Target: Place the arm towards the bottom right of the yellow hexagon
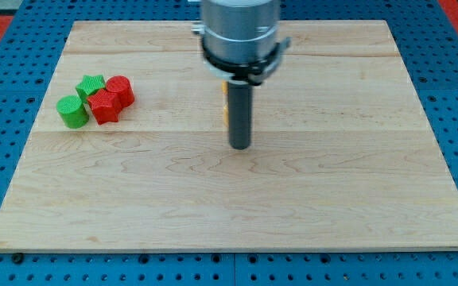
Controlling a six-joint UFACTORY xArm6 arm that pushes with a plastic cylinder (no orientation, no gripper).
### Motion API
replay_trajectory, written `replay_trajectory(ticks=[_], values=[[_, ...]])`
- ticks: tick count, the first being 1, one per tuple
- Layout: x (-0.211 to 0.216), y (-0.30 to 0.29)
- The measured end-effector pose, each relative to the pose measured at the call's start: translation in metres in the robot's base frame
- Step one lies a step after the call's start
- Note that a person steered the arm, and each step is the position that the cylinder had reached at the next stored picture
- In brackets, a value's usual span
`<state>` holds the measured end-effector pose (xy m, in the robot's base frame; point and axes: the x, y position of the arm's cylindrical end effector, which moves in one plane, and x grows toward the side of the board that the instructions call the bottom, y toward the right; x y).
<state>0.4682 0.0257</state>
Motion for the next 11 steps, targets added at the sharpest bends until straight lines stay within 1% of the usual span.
replay_trajectory(ticks=[2,5,7,11], values=[[-0.012,0.002],[-0.048,0.025],[-0.006,0.005],[-0.006,0.019]])
